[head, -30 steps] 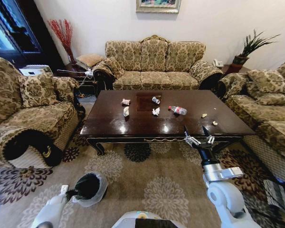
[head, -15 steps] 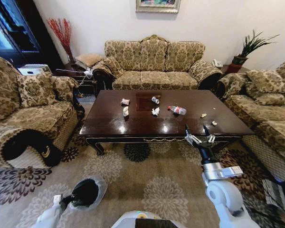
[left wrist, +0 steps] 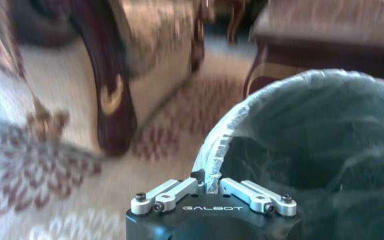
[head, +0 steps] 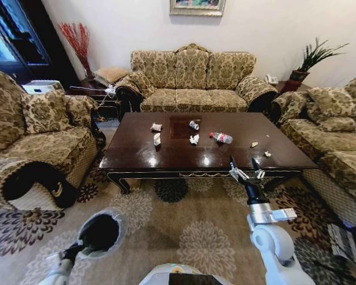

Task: Move to the front of the table and place the trash on the table into the trash bin.

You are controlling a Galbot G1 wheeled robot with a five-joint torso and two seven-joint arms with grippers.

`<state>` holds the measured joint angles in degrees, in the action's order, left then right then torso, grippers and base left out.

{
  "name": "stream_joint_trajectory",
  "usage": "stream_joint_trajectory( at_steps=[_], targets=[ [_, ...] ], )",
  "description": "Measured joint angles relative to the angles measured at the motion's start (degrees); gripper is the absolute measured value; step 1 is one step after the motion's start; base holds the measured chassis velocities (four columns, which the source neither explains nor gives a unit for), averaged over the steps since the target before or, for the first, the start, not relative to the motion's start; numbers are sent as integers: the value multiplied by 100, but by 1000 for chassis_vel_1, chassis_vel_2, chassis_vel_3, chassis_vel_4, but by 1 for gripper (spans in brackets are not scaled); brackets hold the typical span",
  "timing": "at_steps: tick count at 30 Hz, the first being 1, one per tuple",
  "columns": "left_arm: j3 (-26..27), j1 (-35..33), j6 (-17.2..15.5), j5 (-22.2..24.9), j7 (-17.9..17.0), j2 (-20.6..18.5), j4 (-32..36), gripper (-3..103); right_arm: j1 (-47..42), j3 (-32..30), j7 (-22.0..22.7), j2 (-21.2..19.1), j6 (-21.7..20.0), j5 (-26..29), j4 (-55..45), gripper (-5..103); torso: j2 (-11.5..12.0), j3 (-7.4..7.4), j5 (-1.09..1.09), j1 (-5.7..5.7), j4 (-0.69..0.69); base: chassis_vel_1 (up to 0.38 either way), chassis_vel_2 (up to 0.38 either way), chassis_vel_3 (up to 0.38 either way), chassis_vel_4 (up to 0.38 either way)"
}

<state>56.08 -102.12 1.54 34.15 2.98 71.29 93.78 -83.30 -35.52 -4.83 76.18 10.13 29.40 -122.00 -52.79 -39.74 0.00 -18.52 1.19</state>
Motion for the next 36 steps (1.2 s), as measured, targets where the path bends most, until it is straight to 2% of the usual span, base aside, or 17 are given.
stream_joint_trajectory(
  at_steps=[2,3,5,7,8,10,11,13,15,19,27,30,32,35,36],
  targets=[
    [230,-314,124,-10,-157,317,895,0,45,-4,114,0,67,-43,158,100,0,0,4,0,-3,0,0,0,0],
    [230,-314,124,-10,-157,317,895,0,45,-4,114,0,67,-43,158,100,0,0,4,0,-3,0,0,0,0],
    [377,-540,246,-41,-295,516,1640,0,37,-1,135,-11,116,-47,200,100,0,-1,2,-1,-2,0,0,0,0],
    [465,-610,419,-146,-506,643,2093,0,15,3,136,-11,199,-57,210,100,0,0,-1,-1,-3,0,0,0,0],
    [465,-610,419,-146,-506,643,2093,0,15,3,136,-11,199,-57,210,100,0,0,-1,-1,-3,0,0,0,0],
    [538,-656,487,-173,-762,759,2596,0,-55,-7,33,-32,231,-12,183,100,0,0,7,0,-2,0,0,0,0],
    [531,-654,481,-167,-848,803,2882,0,-102,-39,-134,-64,240,36,147,100,0,0,-2,-1,-1,0,0,0,0],
    [516,-636,464,-163,-896,816,3042,0,-130,-53,-219,-81,248,45,133,100,0,0,-4,0,-2,0,0,0,0],
    [442,-523,356,-143,-1035,816,3470,0,-178,-55,-312,-106,260,9,100,100,0,0,3,-1,-2,0,0,0,0],
    [320,-265,170,-75,-1181,734,4002,0,-188,-43,-199,-81,192,-247,-27,100,0,0,3,-1,-4,0,0,0,0],
    [272,57,1,15,-1233,555,4185,0,-322,-98,-29,-154,55,-340,-384,100,0,0,-2,0,-3,-26,38,25,-25],
    [368,208,-159,196,-1289,219,4136,0,-363,-78,-33,-158,43,-388,-424,100,0,0,1,1,-3,-125,133,101,-114],
    [390,216,-183,231,-1293,152,4109,0,-361,-63,-33,-143,42,-407,-426,100,0,0,0,1,-2,-161,137,130,-136],
    [536,223,-361,565,-1355,-318,3903,0,-328,5,-41,-65,41,-495,-433,100,0,0,-2,0,-2,-228,178,197,-216],
    [536,223,-361,565,-1355,-318,3903,0,-328,5,-41,-65,41,-495,-433,100,0,0,-2,0,-2,-241,190,249,-255]
  ],
)
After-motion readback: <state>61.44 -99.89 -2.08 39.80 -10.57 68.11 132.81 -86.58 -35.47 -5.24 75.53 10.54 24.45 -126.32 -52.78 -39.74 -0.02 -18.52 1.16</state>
